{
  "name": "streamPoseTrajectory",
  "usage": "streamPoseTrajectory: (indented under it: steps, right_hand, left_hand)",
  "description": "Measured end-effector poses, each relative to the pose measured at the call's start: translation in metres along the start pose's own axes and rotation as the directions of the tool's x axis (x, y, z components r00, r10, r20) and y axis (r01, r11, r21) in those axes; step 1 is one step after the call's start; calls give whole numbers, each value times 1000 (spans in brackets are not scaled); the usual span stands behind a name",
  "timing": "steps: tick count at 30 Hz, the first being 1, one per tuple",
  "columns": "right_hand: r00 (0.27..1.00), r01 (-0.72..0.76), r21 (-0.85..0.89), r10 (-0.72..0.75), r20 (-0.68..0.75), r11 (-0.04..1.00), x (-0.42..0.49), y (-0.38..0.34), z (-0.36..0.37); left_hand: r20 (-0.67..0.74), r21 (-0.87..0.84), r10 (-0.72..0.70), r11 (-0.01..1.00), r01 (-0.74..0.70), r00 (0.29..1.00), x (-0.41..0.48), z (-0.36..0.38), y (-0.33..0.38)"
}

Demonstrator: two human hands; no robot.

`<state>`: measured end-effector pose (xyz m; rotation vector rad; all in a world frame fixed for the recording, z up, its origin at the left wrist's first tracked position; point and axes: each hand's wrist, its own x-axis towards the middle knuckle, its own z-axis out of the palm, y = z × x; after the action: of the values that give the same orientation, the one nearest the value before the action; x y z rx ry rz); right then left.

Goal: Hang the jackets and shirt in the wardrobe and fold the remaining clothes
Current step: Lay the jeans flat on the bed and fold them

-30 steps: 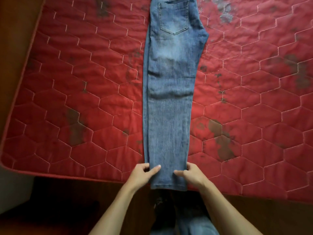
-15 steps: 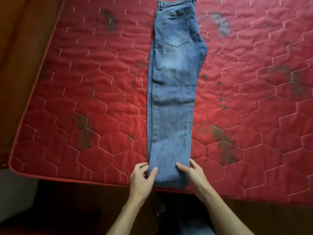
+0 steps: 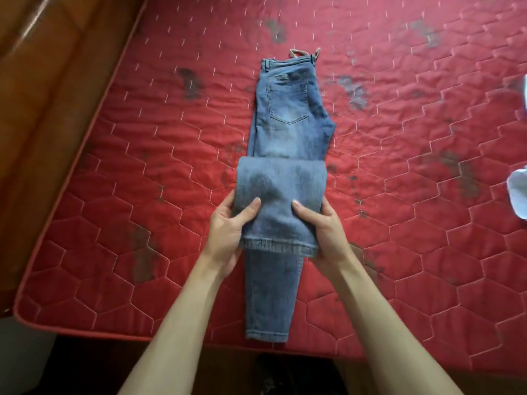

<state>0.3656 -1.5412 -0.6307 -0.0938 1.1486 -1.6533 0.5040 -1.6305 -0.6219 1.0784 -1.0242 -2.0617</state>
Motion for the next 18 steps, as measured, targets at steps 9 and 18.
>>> streamPoseTrajectory:
  steps: [9,18]
  right_hand:
    - [856,-517,-683,296,-425,515,-63,166,-123]
    - [853,-520,-753,291,-434,402,-78,169,-130]
  left_hand:
    - [-352,577,-385,628,522,853,-99,-125,-202]
    - [-423,749,-240,449,486,874,-103,-116,-202]
